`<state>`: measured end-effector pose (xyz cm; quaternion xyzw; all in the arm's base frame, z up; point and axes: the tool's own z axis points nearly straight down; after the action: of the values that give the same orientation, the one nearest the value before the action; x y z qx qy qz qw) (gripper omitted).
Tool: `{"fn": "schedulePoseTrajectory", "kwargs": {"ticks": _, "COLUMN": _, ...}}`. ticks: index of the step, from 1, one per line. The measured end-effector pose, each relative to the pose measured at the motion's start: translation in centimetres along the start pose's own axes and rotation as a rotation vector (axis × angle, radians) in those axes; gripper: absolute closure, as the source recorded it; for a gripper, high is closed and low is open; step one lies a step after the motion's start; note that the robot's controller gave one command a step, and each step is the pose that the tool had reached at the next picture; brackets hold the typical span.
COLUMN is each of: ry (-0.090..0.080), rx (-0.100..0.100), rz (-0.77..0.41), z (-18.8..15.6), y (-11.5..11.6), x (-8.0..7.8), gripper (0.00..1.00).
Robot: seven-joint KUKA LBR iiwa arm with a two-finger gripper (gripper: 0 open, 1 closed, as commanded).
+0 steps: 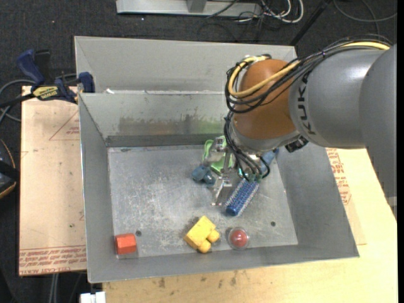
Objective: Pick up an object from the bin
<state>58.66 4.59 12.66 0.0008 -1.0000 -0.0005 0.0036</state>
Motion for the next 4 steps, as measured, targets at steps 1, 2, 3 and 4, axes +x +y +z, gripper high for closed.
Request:
{"fn": "schedulePoseTrajectory", "kwargs": {"ticks": 1, "ry": -0.036, "rx": -0.002, "rz": -0.195, "z": 4.78, "y": -1.82, "x": 4.00, "gripper": 0.00}}
{"fn": "schedulePoseTrajectory", "kwargs": {"ticks": 2, "ry": -0.043, "rx": -0.001, "rz": -0.195, "z": 4.48, "y": -1.87, "x": 3.75, "gripper": 1.00}}
{"fn": "schedulePoseTrajectory", "kwargs": {"ticks": 3, "ry": -0.043, "rx": -0.001, "rz": -0.195, "z": 4.48, "y": -1.87, "x": 3.75, "gripper": 1.00}}
{"fn": "schedulePoseTrajectory", "kwargs": {"ticks": 4, "ry": -0.043, "rx": -0.002, "rz": -0.195, "z": 4.49, "y": -1.87, "x": 3.75, "gripper": 1.00}}
